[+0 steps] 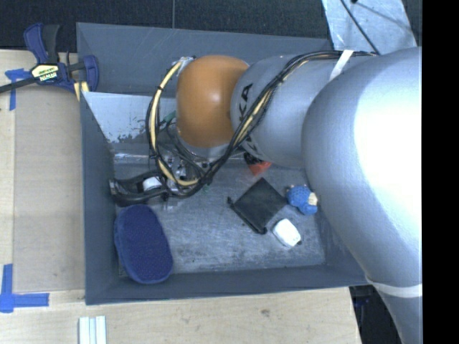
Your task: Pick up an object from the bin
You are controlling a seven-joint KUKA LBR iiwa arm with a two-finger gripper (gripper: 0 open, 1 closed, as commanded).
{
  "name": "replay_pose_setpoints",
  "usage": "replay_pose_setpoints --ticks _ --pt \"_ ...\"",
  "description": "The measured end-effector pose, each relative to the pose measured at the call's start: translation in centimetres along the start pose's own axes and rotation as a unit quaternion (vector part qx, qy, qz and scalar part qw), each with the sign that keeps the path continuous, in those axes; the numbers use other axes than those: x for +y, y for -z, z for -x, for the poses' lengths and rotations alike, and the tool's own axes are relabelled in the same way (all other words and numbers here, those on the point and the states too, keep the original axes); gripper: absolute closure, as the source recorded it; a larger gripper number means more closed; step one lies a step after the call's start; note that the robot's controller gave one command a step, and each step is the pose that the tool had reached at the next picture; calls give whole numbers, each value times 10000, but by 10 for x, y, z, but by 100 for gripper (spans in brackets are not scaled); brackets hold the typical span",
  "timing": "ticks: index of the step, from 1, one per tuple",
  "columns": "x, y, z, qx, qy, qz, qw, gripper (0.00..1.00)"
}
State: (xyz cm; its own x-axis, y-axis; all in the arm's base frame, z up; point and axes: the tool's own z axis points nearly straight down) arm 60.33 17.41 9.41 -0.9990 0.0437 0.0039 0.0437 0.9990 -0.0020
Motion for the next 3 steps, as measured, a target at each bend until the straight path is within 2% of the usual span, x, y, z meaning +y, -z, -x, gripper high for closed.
replay_pose_setpoints --ticks 1,2,3 --pt "1 100 -11 -44 -69 19 10000 100" --pt "9 195 0 -80 207 26 9998 100" --pt "-3 89 -56 12 842 -1 9965 100"
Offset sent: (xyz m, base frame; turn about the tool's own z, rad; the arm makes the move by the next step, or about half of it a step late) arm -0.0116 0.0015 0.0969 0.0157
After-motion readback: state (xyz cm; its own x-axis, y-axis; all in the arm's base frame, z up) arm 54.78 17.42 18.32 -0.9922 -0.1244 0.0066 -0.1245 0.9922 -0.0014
